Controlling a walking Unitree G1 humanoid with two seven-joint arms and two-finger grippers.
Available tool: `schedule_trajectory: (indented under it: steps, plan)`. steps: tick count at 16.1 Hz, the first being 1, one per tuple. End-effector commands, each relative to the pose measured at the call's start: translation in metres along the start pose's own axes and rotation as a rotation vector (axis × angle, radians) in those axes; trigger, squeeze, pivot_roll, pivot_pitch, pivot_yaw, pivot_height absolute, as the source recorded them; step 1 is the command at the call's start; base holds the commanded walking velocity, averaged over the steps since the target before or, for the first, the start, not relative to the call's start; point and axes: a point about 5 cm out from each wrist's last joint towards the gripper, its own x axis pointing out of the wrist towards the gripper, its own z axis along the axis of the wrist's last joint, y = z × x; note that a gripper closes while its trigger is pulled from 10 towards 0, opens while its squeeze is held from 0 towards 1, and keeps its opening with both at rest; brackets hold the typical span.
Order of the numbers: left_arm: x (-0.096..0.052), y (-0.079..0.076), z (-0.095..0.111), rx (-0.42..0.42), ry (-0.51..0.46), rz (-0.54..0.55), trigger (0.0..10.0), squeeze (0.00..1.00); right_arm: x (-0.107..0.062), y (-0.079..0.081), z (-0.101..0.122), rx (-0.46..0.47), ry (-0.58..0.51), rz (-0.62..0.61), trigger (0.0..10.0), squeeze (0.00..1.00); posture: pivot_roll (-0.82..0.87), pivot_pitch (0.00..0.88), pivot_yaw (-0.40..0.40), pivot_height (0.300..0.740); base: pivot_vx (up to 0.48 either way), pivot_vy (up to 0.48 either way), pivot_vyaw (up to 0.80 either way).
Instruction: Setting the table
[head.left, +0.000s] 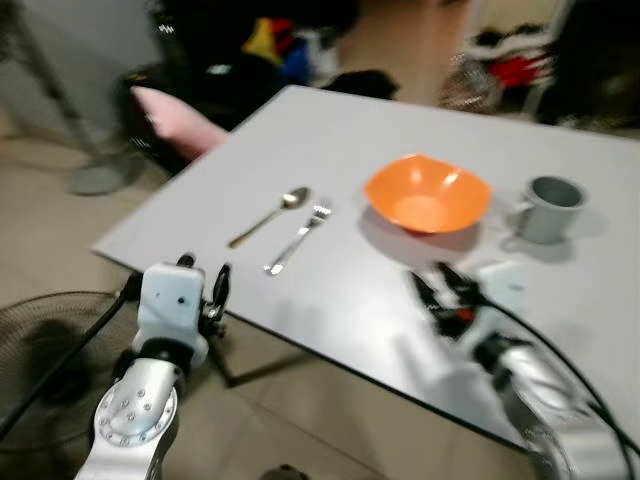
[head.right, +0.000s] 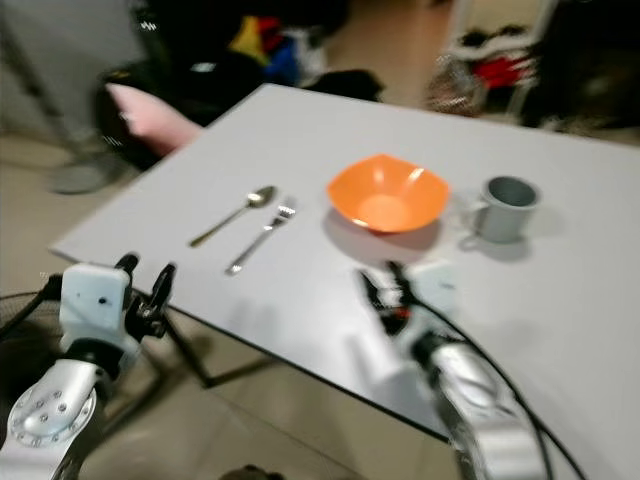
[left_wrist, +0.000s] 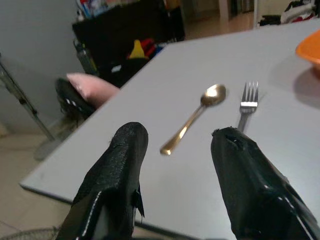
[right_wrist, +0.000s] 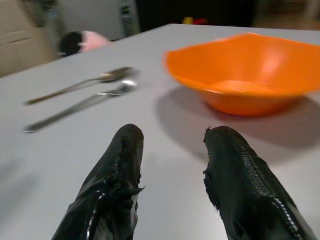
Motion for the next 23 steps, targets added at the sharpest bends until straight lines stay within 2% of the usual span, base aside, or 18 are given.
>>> schedule_trajectory:
  steps: [1,4,7,9,11,15,18,19,20,21,23]
  plan:
    - [0.001,0.006,-0.006,0.007,0.012,0.008,10.0,0.0,-0.004,-0.003,0.005,-0.014,-0.036,-0.035,10.0,0.0,-0.1,0.003,0.116,0.74,0.0,0.0,0.8]
    - [0.0,0.013,-0.015,0.027,0.014,0.022,10.0,0.0,-0.013,-0.006,0.005,-0.029,-0.044,-0.044,10.0,0.0,-0.12,0.001,0.112,0.74,0.0,0.0,0.8]
    - [-0.007,0.02,-0.015,0.023,0.014,0.048,10.0,0.0,-0.019,-0.011,0.004,-0.04,-0.035,-0.043,10.0,0.0,-0.12,0.002,0.105,0.74,0.0,0.0,0.8]
    - [-0.022,0.016,-0.013,-0.023,0.016,0.051,10.0,0.0,-0.016,-0.005,0.005,-0.028,-0.045,0.016,10.0,0.0,-0.11,0.0,0.098,0.74,0.0,0.0,0.8]
    - [-0.029,0.011,-0.013,-0.047,0.02,0.049,10.0,0.0,-0.014,0.0,0.006,-0.005,-0.047,0.063,10.0,0.0,-0.1,0.0,0.089,0.74,0.0,0.0,0.8]
    - [-0.03,0.014,-0.013,0.01,0.014,0.107,10.0,0.0,-0.007,0.006,0.005,0.006,-0.037,0.126,10.0,0.0,-0.08,0.002,0.065,0.74,0.0,0.0,0.8]
    - [-0.031,0.015,-0.011,-0.007,0.033,0.106,10.0,0.0,-0.002,0.008,0.004,0.033,-0.028,0.143,10.0,0.0,-0.07,0.003,0.064,0.74,0.0,0.0,0.8]
    - [-0.031,0.014,-0.012,-0.049,0.045,0.093,10.0,0.0,-0.001,0.008,0.003,0.059,-0.021,0.14,10.0,0.0,-0.07,0.005,0.069,0.74,0.0,0.0,0.8]
    - [-0.031,0.012,-0.011,-0.08,0.042,0.095,10.0,0.48,-0.001,0.01,0.002,0.061,-0.016,0.146,10.0,0.0,-0.07,0.005,0.072,0.74,0.0,0.0,0.8]
    - [-0.03,0.011,-0.011,-0.052,0.034,0.091,10.0,1.0,0.0,0.011,0.002,0.058,-0.014,0.152,10.0,0.0,-0.07,0.007,0.076,0.74,0.0,0.0,0.8]
    - [-0.028,0.011,-0.01,-0.041,0.028,0.092,10.0,1.0,0.001,0.012,0.002,0.059,-0.013,0.155,10.0,0.0,-0.06,0.008,0.074,0.74,0.0,0.0,0.8]
